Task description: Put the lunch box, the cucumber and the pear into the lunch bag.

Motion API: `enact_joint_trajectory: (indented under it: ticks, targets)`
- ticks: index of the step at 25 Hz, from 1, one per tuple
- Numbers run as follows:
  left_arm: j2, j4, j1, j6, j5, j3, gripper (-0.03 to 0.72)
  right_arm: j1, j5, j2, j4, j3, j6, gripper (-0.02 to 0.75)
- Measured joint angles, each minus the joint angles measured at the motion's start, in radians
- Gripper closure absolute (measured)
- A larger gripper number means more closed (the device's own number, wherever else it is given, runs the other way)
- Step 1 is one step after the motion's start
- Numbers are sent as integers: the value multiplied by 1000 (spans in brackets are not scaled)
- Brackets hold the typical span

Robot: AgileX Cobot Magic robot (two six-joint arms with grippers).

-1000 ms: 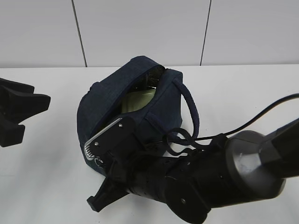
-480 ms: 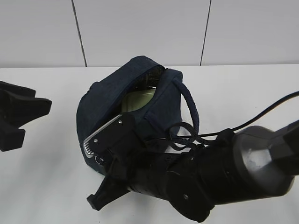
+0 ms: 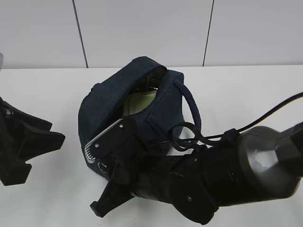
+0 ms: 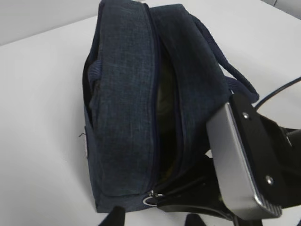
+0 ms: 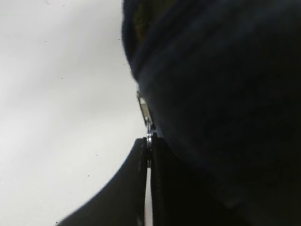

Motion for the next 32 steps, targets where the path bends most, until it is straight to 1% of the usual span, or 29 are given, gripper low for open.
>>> enact_joint_trajectory:
  ticks: [2, 5, 11, 14, 16, 19, 23, 25, 27, 30, 32]
  targets:
    - [0, -4, 0, 12, 16, 0, 447, 0, 0, 0, -2, 0, 0, 738]
    - [1, 3, 0, 37, -39, 22, 447, 0, 0, 0, -2, 0, 0, 738]
    - [92, 1, 0, 203, -117, 36, 447, 0, 0, 0, -4, 0, 0, 738]
    - [158, -7, 0, 232, -168, 36, 447, 0, 0, 0, -4, 0, 0, 738]
    - [189, -33, 0, 236, -191, 36, 447, 0, 0, 0, -4, 0, 0, 738]
    - [204, -110, 0, 237, -183, 15, 447, 0, 0, 0, -4, 0, 0, 738]
    - [204, -204, 12, 251, -93, -58, 447, 0, 0, 0, -4, 0, 0, 738]
    - [204, -278, 44, 293, -19, -98, 447, 0, 0, 0, -4, 0, 0, 738]
    - [204, -373, 108, 351, 63, -125, 447, 0, 0, 0, -4, 0, 0, 738]
    - [205, -510, 263, 454, 188, -138, 447, 0, 0, 0, -4, 0, 0, 738]
    - [217, -551, 347, 499, 260, -143, 447, 0, 0, 0, -4, 0, 0, 738]
